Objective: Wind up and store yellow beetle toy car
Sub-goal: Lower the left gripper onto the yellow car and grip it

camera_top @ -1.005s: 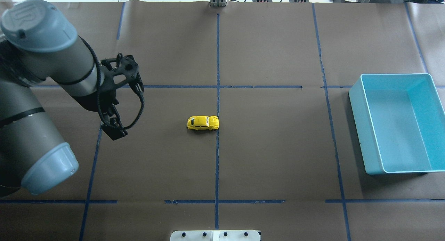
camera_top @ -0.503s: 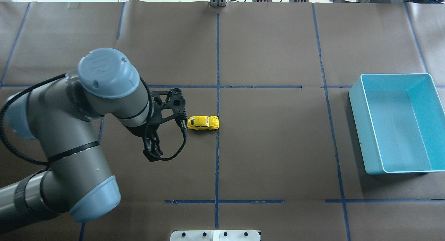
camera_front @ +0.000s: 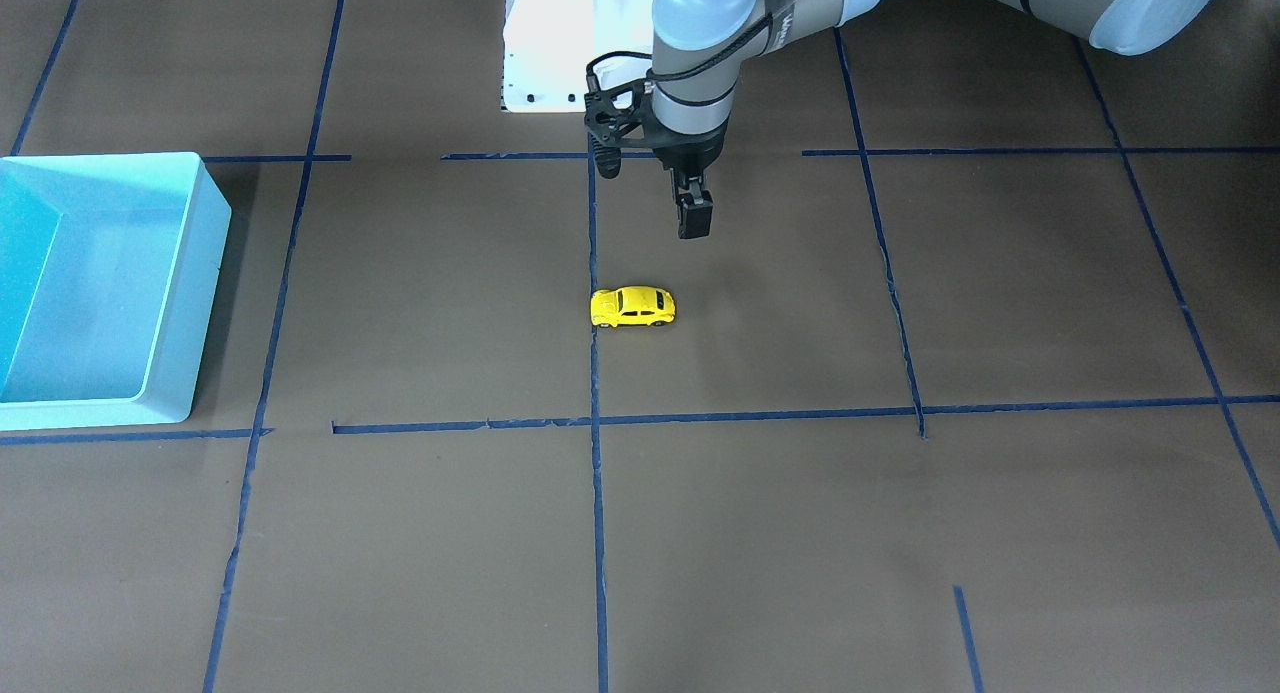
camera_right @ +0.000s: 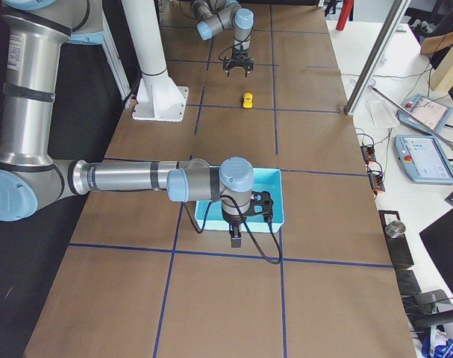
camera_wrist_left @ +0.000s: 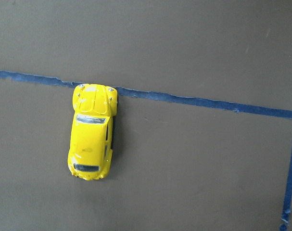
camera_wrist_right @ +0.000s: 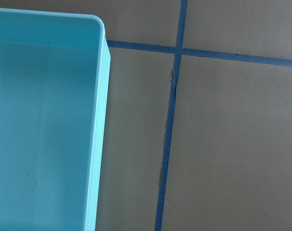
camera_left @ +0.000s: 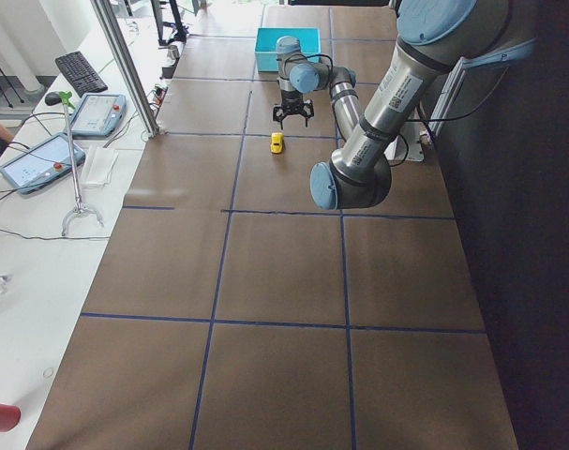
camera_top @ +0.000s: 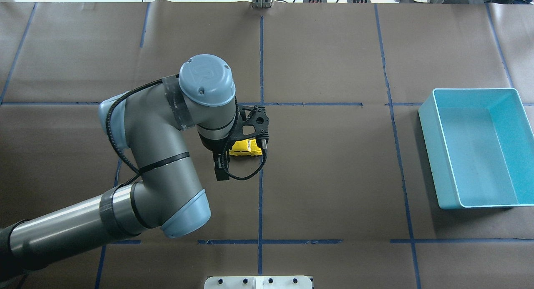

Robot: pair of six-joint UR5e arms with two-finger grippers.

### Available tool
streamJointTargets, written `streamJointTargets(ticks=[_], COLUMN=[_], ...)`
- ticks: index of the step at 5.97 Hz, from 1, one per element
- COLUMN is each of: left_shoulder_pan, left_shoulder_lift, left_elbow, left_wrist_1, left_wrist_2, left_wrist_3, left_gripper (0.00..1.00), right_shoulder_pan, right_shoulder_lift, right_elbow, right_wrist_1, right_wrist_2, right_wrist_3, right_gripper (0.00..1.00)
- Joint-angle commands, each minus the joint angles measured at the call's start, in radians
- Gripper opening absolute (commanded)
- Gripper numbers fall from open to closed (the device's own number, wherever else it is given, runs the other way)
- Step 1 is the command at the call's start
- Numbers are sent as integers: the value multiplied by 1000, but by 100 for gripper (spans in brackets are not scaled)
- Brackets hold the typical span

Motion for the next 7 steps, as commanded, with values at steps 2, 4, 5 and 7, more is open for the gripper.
streamJointTargets(ticks=[2,4,5,7], left_shoulder_pan=[3,6,6,6], left_shoulder_lift=[-61,-60,-61,-63], left_elbow=[178,227,237,249], left_wrist_1=[-128,-185,-198,-220], left_wrist_2=[4,17,40,57], left_wrist_3=[5,0,-2,-2], left_gripper=[97,97,97,97], right_shoulder_pan=[0,0,0,0], right_shoulder_lift=[0,0,0,0], right_elbow=[-2,-3,-2,-2], right_wrist_1=[0,0,2,2], right_wrist_2=[0,0,0,2], right_wrist_3=[0,0,0,0], right_gripper=[100,100,100,100])
